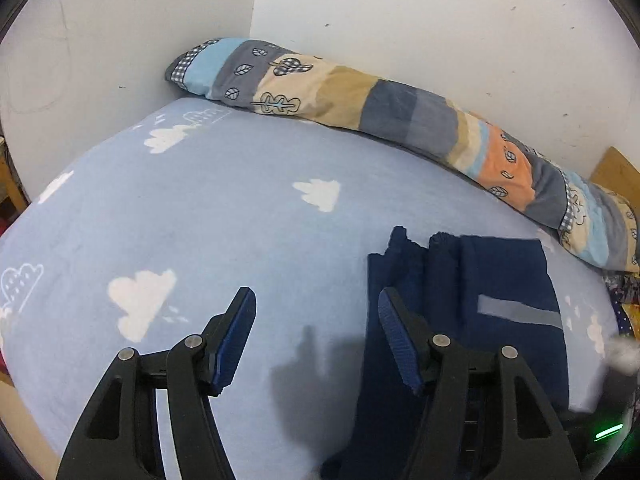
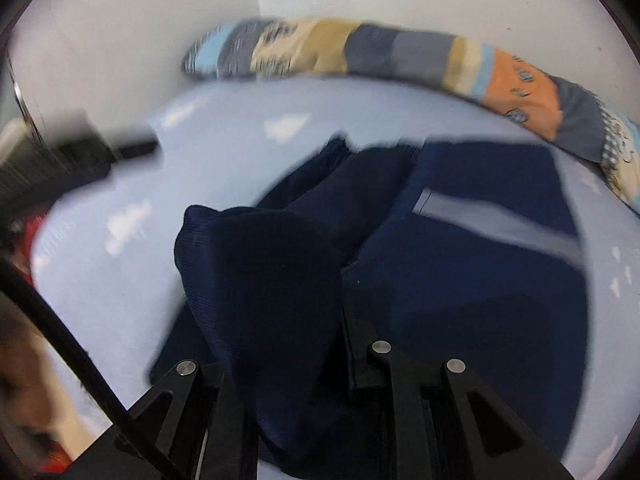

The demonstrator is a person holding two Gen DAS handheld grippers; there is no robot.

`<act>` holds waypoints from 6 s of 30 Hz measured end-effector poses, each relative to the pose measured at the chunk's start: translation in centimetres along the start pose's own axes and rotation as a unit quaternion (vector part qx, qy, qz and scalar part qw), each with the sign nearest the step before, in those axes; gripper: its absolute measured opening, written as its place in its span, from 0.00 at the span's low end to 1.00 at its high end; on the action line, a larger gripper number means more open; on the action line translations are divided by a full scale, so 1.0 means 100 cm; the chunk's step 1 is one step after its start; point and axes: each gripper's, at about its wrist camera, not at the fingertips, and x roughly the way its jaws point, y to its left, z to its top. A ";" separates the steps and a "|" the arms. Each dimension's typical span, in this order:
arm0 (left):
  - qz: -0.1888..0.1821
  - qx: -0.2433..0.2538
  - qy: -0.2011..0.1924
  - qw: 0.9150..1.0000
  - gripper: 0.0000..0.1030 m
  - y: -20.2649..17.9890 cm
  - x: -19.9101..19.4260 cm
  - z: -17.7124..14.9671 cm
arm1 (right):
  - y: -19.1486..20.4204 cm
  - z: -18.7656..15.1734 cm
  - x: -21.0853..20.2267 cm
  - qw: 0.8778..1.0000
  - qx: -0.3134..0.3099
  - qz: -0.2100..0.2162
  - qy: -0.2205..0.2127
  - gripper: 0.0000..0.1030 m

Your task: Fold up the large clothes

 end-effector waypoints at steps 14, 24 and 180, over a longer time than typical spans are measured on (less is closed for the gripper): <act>0.011 -0.037 -0.034 0.999 0.61 0.012 -0.014 0.013 | 0.047 0.003 -0.002 0.998 -0.037 0.029 -0.044 0.17; -0.003 -0.026 -0.022 0.999 0.61 0.004 -0.006 0.009 | 0.048 -0.009 0.004 0.995 -0.042 0.088 -0.010 0.85; 0.031 0.150 -0.031 0.988 0.68 -0.107 0.005 -0.067 | -0.094 -0.016 -0.030 0.999 0.028 0.040 0.012 0.80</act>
